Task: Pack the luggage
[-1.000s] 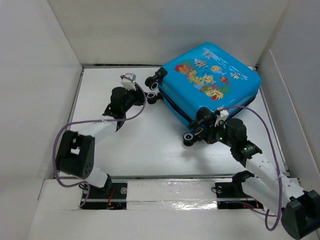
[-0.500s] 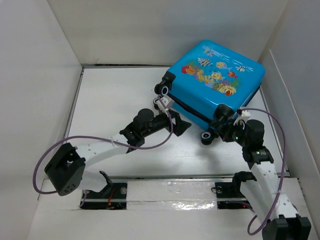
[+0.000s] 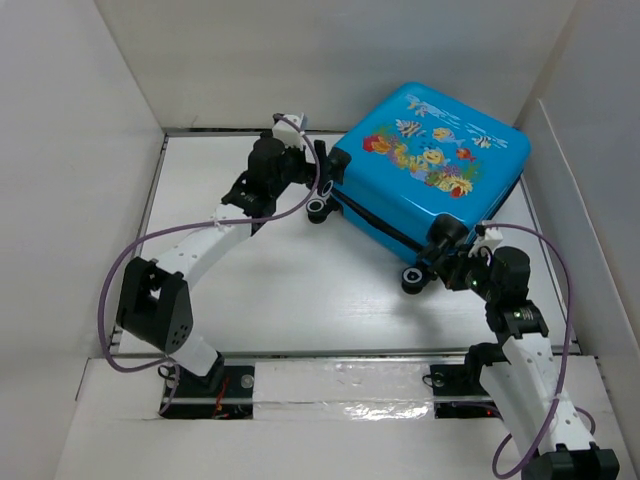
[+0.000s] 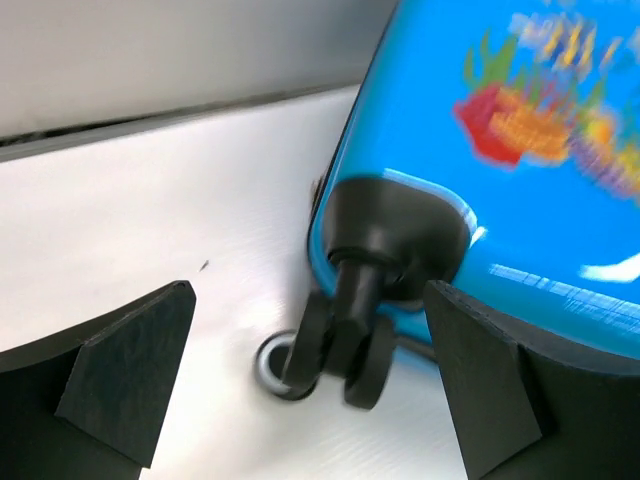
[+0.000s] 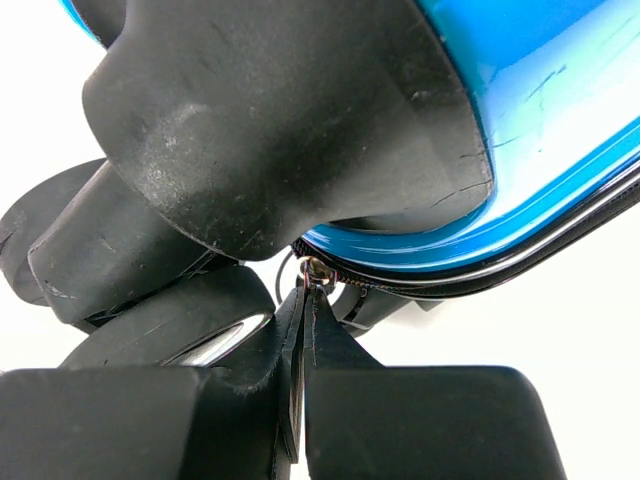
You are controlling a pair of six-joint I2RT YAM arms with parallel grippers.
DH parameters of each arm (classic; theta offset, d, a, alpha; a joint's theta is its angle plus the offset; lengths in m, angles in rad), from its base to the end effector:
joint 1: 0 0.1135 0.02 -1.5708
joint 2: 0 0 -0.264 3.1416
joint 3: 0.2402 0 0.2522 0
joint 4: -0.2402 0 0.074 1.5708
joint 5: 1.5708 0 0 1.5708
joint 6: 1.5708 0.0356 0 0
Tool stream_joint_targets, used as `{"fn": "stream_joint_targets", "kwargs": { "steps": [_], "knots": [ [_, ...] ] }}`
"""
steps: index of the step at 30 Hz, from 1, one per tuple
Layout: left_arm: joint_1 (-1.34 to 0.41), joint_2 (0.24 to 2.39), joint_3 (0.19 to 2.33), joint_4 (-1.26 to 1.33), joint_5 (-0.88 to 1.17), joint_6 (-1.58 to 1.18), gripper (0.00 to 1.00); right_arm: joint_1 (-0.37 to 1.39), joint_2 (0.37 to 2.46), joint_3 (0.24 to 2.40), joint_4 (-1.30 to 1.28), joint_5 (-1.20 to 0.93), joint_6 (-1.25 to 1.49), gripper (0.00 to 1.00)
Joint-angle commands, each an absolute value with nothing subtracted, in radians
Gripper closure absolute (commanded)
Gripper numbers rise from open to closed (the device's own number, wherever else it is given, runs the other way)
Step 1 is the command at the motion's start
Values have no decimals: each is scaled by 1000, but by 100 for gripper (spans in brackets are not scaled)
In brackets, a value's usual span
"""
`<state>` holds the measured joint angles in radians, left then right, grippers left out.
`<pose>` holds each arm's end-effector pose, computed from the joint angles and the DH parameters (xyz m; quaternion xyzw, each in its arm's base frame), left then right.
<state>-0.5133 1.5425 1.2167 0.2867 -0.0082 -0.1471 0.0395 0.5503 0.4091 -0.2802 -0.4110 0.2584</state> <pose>0.3254 -0.1831 0.3515 0.1285 0.7093 -0.2219 0.6567 0.1426 0.0199 0.2329 -0.0205 0.8289 0.2484 0.5008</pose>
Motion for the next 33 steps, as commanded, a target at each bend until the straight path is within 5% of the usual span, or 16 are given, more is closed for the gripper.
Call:
{"fn": "stream_joint_targets", "kwargs": {
  "steps": [1,6,11,24,25,26,29,33],
  "knots": [
    [-526,1558,1369,151,116,75,1,41,512,474,-89,-537,290,100],
    [-505,1719,1594,-199,215,239,1,41,551,476,-100,-560,270,100],
    [-505,1730,1534,-181,279,247,4,41,542,465,-89,-568,271,100],
    [-505,1943,1706,-285,288,259,39,41,529,460,-89,-569,276,100],
    [-505,1950,1710,-272,285,249,44,41,529,459,-89,-572,276,100],
    [-505,1953,1707,-252,270,236,63,41,531,457,-89,-574,275,100],
    [-483,1930,1666,-160,268,184,99,41,528,450,-91,-575,275,100],
    [-474,1827,1557,-8,210,124,100,41,531,446,-77,-565,285,100]
  ]
}}
